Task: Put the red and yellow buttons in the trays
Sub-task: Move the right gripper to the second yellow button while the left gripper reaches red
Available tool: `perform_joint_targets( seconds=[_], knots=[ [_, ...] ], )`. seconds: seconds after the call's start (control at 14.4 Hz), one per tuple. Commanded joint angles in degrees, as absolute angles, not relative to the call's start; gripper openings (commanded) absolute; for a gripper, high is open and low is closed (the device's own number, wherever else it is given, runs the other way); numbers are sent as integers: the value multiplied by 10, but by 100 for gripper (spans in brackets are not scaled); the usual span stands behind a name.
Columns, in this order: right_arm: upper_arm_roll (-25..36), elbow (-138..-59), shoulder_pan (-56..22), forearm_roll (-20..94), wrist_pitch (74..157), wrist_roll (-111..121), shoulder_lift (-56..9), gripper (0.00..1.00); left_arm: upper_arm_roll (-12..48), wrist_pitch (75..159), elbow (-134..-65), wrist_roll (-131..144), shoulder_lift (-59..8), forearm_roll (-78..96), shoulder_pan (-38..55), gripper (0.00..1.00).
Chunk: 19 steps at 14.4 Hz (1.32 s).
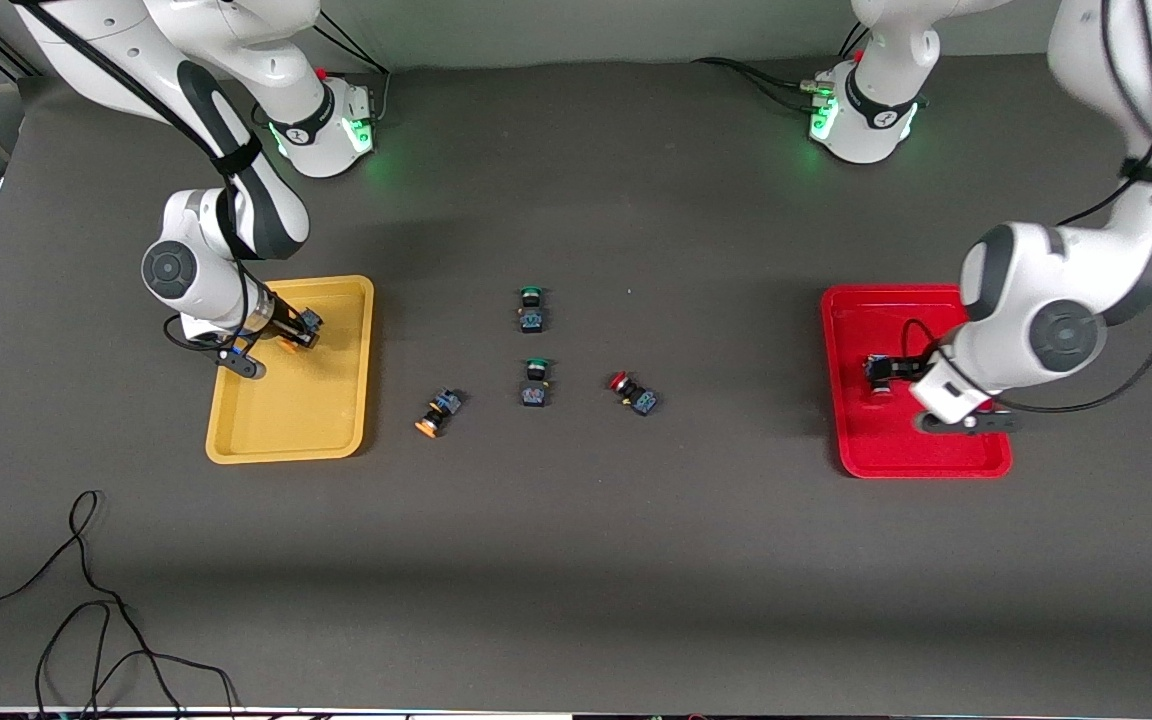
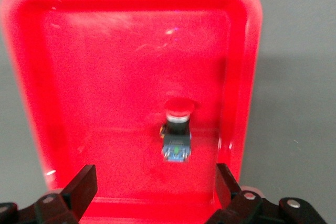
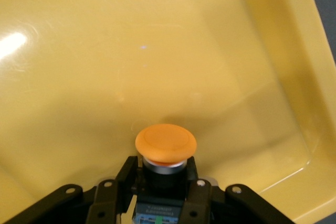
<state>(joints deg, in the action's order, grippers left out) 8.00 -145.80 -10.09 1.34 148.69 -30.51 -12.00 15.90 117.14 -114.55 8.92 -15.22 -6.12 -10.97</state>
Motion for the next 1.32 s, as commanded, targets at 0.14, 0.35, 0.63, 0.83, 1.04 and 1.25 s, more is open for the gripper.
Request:
perform_joint_targets(
  seconds=[0.14,0.35,0.63,0.83,1.04,1.25],
  knots=[
    [84,-1453,-105,19,1477,-294,-107,100,179,1094,-1071,192,-124,-8,-63,100],
    [84,-1430,-105,19,1415,-301,-75,100,185,1130,-1056,361,-134,-9,20,100],
    [84,-1313,-105,18,1254,-311,-46,100,185,1226,-1037,565,-190,-18,138,100],
    [81,-1193,-106,18,1138,-313,-47,100,185,1272,-1019,777,-248,-49,191,100],
    [75,-1095,-107,19,1061,-315,-58,100,184,1317,-1019,915,-295,-75,208,100],
    [39,-1038,-108,21,1035,-351,-68,100,181,1356,-1011,1026,-347,-142,228,100]
  ],
)
